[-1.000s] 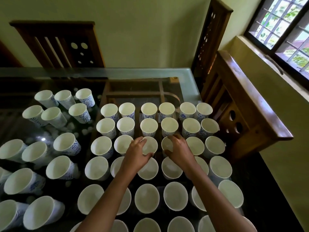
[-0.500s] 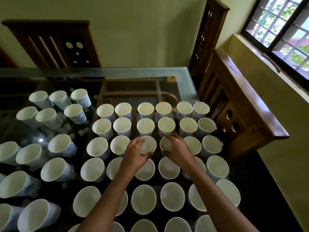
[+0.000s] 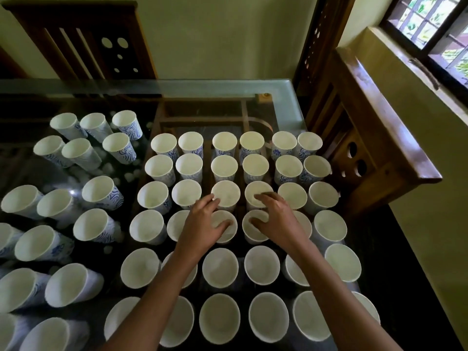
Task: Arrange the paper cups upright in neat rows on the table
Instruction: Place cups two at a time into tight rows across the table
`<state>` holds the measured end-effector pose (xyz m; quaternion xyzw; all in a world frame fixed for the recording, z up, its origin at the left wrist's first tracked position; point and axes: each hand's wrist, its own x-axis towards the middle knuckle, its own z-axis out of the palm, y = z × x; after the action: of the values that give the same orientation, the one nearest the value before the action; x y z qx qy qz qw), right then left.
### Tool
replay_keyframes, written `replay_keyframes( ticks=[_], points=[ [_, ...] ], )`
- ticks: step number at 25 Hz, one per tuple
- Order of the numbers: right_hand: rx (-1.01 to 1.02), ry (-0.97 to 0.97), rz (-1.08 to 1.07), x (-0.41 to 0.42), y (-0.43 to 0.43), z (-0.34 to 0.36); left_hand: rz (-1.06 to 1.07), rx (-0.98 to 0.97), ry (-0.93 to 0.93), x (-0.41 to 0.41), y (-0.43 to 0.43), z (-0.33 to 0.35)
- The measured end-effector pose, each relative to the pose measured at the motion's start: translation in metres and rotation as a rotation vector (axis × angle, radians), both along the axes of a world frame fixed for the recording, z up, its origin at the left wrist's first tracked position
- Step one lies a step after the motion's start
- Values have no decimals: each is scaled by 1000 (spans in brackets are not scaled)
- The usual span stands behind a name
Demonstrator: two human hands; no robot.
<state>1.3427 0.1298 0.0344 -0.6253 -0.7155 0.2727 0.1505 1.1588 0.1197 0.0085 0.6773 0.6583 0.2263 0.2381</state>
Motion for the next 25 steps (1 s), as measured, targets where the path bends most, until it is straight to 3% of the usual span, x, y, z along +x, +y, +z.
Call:
replay_keyframes(
  ticks=[6, 25],
  points=[
    [-22, -27, 24, 0, -30, -7, 4, -50, 28, -7, -35, -10],
    [-23, -74, 52, 5, -35, -8, 5, -123, 9, 1, -38, -11]
  ],
)
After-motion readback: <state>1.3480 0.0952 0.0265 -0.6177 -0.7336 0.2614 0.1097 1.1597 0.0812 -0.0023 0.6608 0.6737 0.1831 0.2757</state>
